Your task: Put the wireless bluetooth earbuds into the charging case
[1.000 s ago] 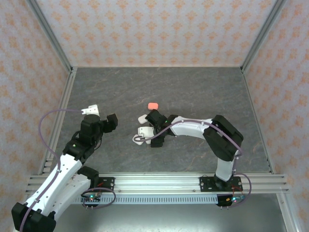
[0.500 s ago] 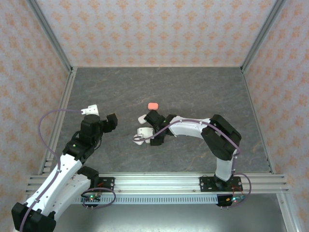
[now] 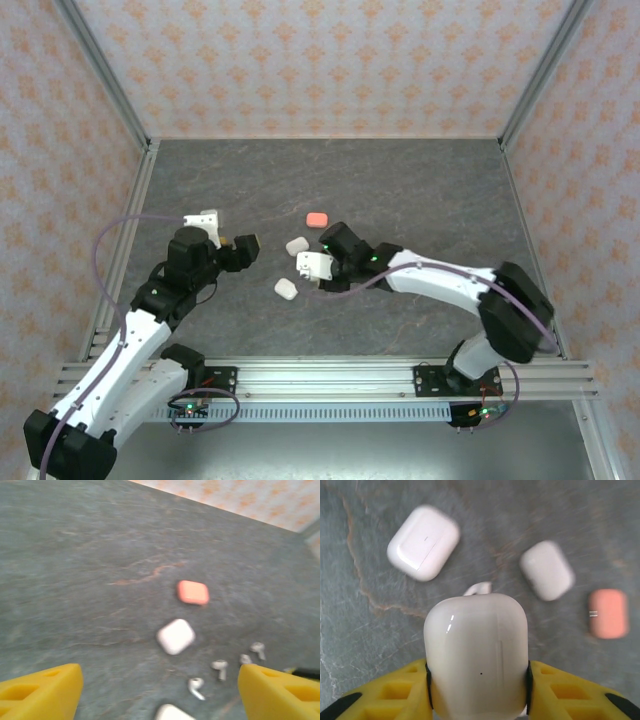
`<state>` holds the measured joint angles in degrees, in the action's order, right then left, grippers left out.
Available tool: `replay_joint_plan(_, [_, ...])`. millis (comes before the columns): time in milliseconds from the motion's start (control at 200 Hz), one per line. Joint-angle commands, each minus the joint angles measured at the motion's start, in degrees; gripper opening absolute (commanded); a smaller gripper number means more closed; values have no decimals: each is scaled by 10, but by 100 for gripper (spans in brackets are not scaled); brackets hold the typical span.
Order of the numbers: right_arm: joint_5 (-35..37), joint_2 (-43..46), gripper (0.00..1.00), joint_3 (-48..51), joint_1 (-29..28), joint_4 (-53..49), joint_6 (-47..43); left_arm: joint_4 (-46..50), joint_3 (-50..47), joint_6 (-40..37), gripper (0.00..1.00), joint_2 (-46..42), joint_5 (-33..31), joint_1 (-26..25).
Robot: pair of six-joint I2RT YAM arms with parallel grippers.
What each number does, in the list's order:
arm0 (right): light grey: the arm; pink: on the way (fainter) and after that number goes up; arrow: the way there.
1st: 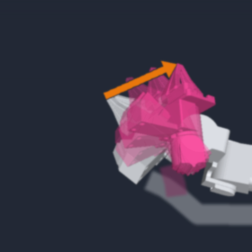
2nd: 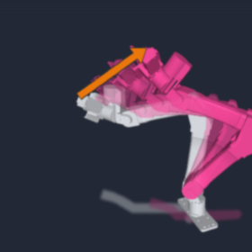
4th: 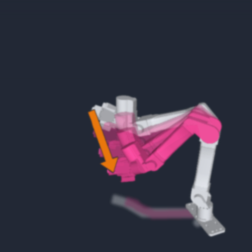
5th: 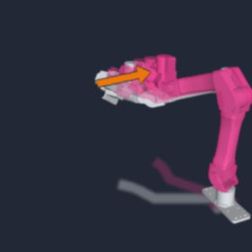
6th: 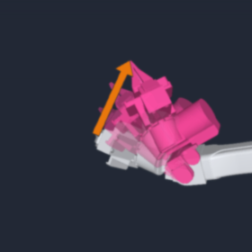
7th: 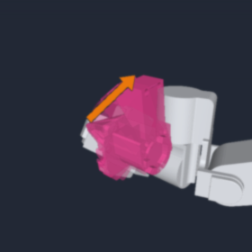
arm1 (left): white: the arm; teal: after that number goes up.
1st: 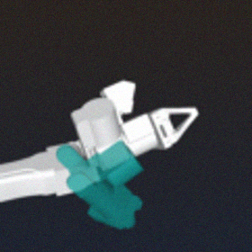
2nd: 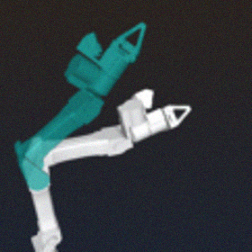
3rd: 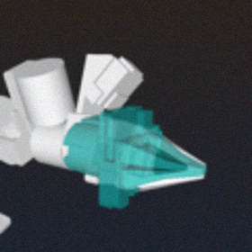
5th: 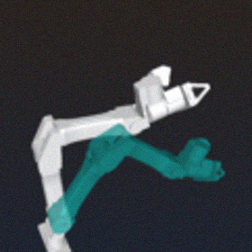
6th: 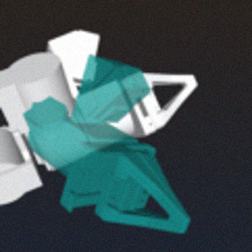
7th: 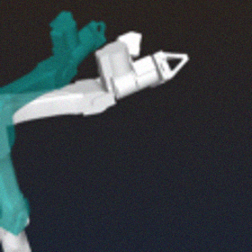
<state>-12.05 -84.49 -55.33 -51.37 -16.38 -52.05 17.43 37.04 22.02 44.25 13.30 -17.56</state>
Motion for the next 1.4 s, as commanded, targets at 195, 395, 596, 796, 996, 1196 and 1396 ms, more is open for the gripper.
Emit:
replay_joint_plan(195, [69, 206, 43, 64, 13, 80, 4, -152, 48, 61, 79, 79, 281, -3])
replay_joint_plan(395, [89, 264, 43, 64, 17, 75, -10, -236, 58, 83, 79, 120, 325, -53])
replay_joint_plan(596, [90, 274, 43, 55, 18, 67, -11, -249, 91, 76, 79, 167, 324, -117])
replay_joint_plan(796, [86, 277, 43, 54, 20, 67, -7, -262, 112, 77, 76, 207, 330, -138])
replay_joint_plan(996, [79, 276, 44, 54, 21, 70, -2, -274, 133, 77, 72, 239, 339, -157])
replay_joint_plan(1196, [78, 277, 44, 53, 23, 72, 1, -269, 152, 70, 60, 267, 351, -170])
replay_joint_plan(1396, [67, 276, 44, 51, 26, 72, 10, -260, 164, 62, 47, 278, 357, -172])
